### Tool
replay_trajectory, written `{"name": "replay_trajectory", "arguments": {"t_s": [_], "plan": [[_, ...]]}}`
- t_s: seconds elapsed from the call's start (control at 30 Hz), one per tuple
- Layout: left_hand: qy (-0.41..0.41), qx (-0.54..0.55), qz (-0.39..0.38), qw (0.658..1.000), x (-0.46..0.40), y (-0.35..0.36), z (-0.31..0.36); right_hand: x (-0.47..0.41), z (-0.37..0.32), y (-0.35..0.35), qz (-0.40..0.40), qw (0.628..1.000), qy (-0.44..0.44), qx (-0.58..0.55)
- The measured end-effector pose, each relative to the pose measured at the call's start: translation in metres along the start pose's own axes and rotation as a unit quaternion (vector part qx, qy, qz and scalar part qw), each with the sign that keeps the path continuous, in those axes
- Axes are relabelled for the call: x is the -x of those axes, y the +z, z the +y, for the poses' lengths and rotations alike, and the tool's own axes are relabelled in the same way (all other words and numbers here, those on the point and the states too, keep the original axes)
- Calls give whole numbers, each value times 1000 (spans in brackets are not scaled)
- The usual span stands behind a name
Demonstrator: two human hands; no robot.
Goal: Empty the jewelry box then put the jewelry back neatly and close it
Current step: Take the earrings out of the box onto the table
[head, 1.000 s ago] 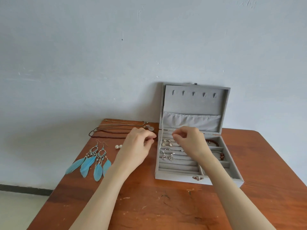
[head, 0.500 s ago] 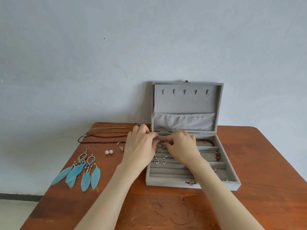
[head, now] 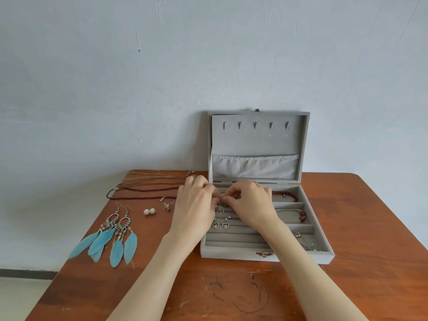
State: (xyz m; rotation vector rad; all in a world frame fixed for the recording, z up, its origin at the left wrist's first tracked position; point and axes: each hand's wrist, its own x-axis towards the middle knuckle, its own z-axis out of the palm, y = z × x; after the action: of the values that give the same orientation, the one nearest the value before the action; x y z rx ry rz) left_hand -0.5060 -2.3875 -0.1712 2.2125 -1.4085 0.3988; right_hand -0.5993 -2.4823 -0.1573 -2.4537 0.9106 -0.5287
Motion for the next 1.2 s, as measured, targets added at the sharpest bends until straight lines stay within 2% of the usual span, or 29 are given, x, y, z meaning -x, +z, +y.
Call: {"name": "replay_trajectory", "arguments": {"t_s": [0.17,0.23,0.37,0.57,0.7,1.0,1.2], "plan": [[-78,116,54,989,-1,-8,-4,-1,-3,-9,-19,994,-18,-111],[-101,167,51,979,-2,-16,-2,2,-7,-13,-18,989,-40,-139],[-167,293,28,941,-1,-39,-2,8,-17,-19,-12,983,-71,-172],[-238,401,25,884,22,-72,-19,26,-43,-23,-42,964,-79,-251],[-258,358,-18,898,37,-91,-48,32,-64,-13,-79,963,-94,-241],[-289,287,-75,910,65,-89,-93,35,-98,34,-247,946,-86,-191],[-281,224,-95,928,67,-79,-100,25,-104,49,-258,953,-68,-144]]}}
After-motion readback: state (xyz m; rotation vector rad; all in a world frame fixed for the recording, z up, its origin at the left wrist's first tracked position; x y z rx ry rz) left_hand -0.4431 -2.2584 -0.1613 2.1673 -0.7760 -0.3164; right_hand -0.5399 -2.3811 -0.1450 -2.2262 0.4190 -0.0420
